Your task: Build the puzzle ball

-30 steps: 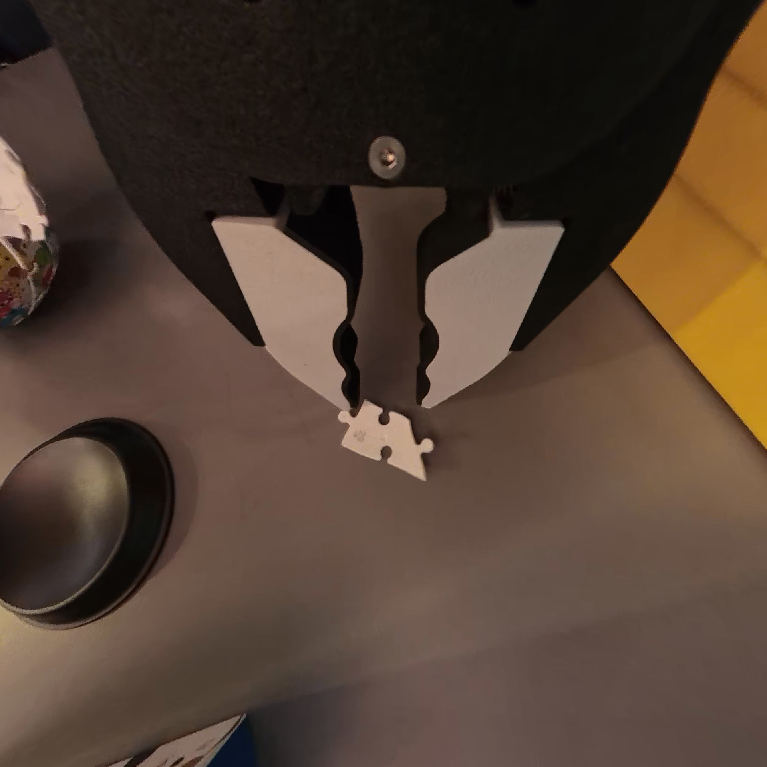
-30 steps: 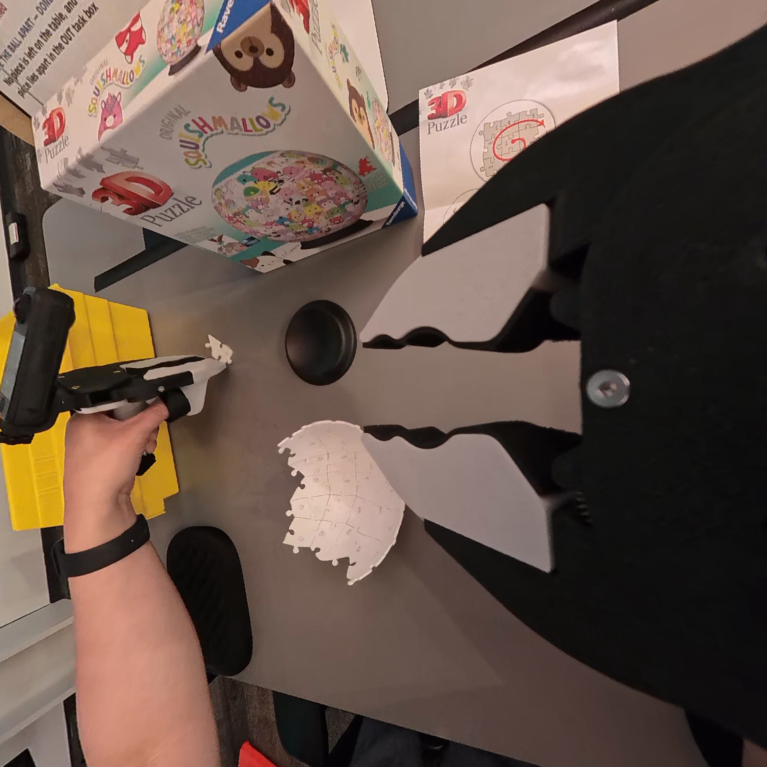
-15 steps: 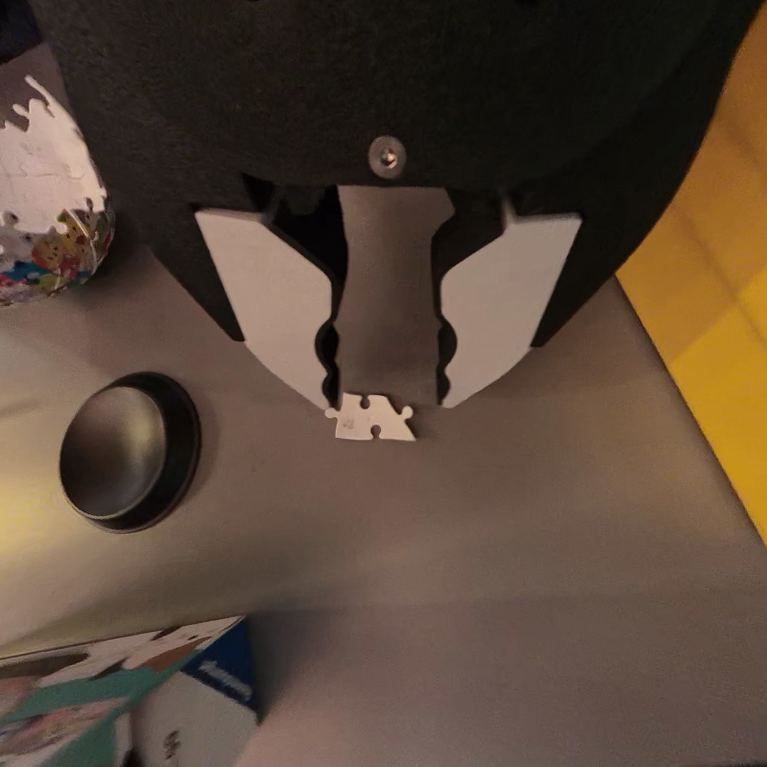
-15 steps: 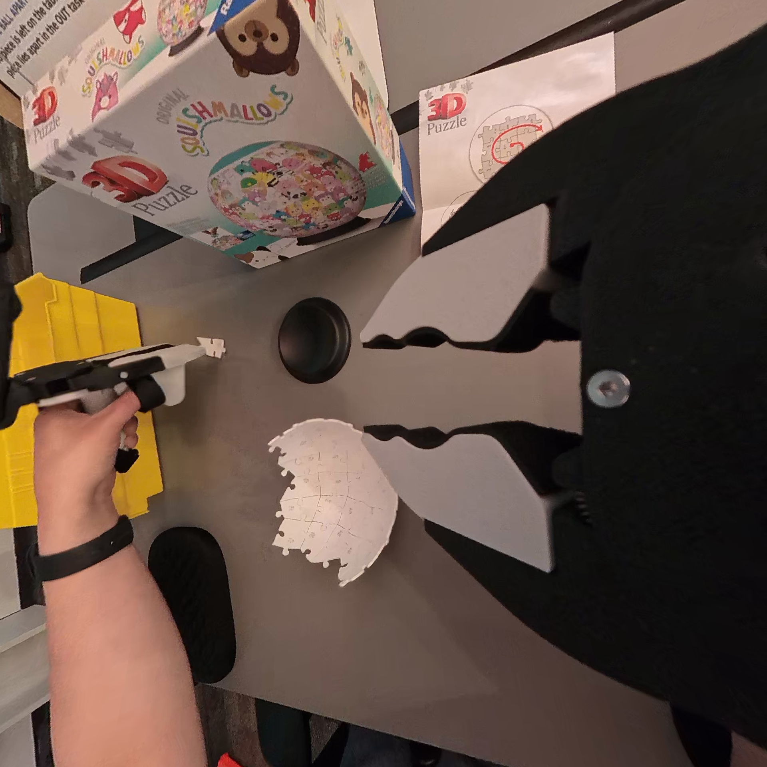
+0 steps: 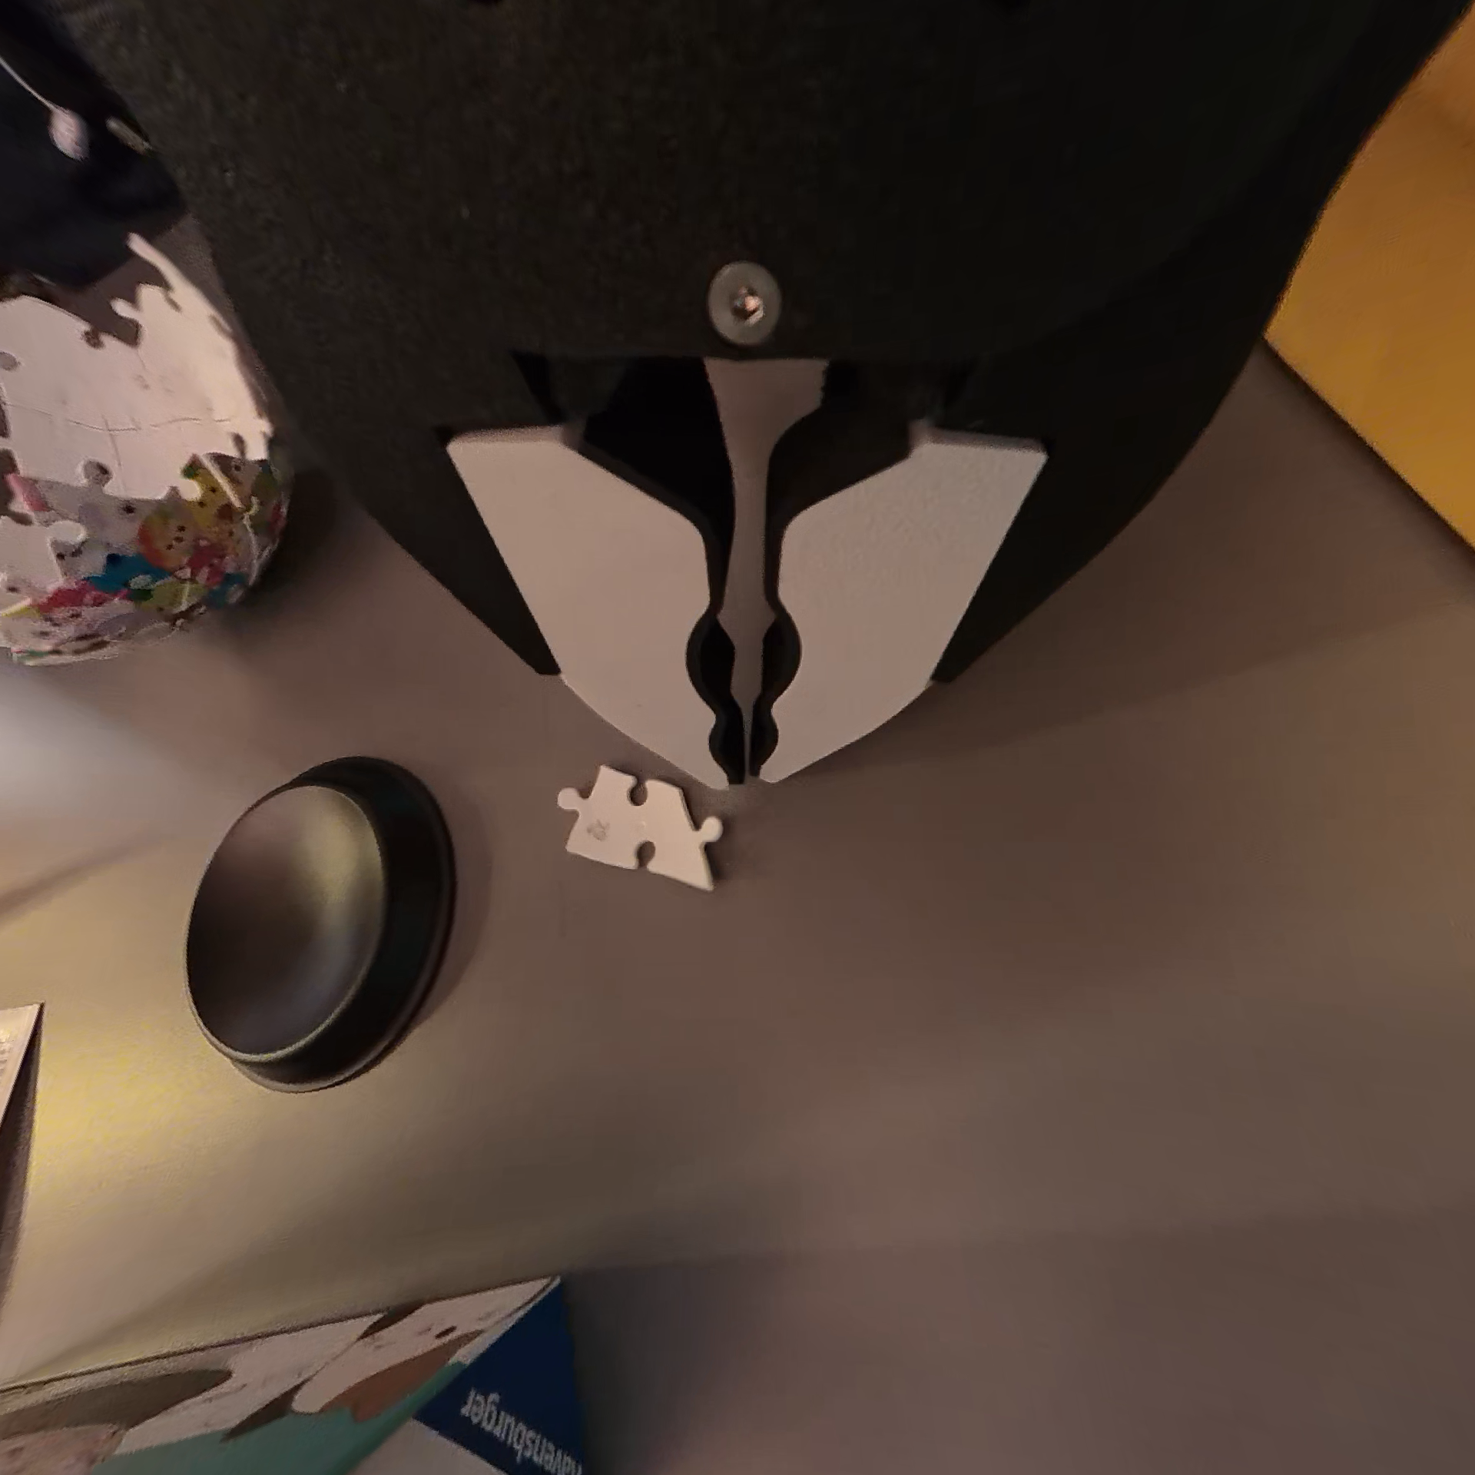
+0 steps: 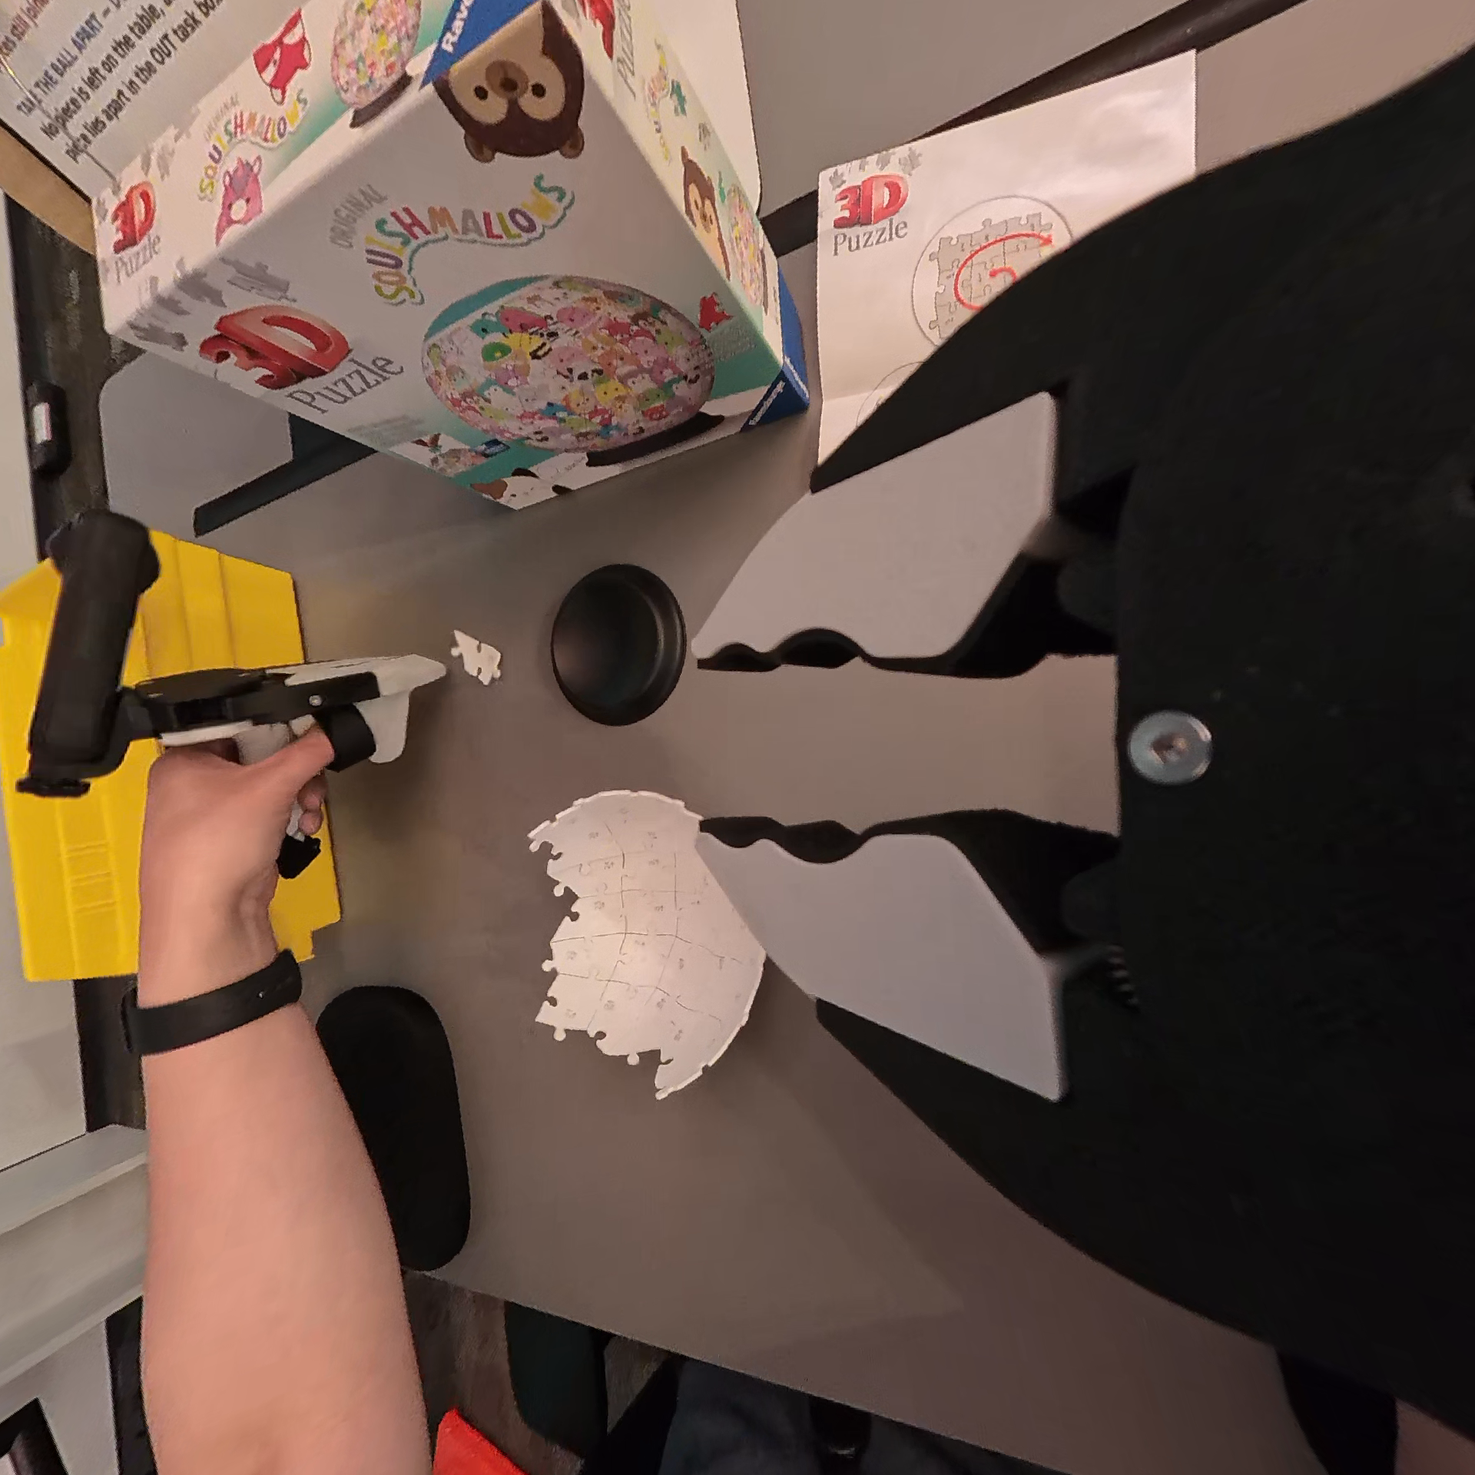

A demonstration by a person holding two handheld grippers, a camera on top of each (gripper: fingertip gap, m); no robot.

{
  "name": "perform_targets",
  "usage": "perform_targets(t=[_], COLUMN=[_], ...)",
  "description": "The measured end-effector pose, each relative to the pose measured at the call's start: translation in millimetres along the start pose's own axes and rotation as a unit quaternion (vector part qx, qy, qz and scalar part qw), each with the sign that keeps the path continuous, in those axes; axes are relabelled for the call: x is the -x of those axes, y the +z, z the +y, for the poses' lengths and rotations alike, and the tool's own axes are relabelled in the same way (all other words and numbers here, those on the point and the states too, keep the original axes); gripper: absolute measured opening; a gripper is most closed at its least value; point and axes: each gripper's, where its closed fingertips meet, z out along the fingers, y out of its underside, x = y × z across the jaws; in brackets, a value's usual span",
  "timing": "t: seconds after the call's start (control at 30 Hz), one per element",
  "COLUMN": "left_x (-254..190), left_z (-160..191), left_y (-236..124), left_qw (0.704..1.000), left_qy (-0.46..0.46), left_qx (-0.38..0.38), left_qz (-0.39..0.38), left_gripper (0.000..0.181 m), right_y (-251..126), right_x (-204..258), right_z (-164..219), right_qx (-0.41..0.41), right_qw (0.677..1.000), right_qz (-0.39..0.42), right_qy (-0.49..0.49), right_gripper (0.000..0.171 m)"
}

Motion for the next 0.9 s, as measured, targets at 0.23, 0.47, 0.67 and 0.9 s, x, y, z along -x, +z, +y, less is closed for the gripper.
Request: perform_targets(t=[0.23, 0.47, 0.67, 0.9], left_x=[-14.8, -14.3, -19.4, -27.6], left_z=[-14.1, -15.0, -9.6, 4.0], left_y=[0.6, 10.5, 15.3, 12.3], left_qw=[0.998, 0.996, 0.984, 0.981], left_qy=[0.009, 0.030, 0.075, 0.104], left_qx=[-0.059, 0.007, 0.067, 0.063], left_qz=[0.035, -0.082, -0.148, -0.150], left_gripper=[0.058, 0.054, 0.034, 0.022], right_y=[8.0, 12.7, 13.3, 15.4], right_x=[2.5, 7.4, 5.7, 9.8], right_z=[4.7, 5.9, 11.1, 8.3], right_qx=[0.013, 0.029, 0.046, 0.036], right_qw=[1.000, 0.999, 0.999, 0.999], right_qz=[-0.012, -0.014, -0.003, -0.013], right_qy=[0.003, -0.010, -0.014, -0.017], right_gripper=[0.036, 0.036, 0.036, 0.036])
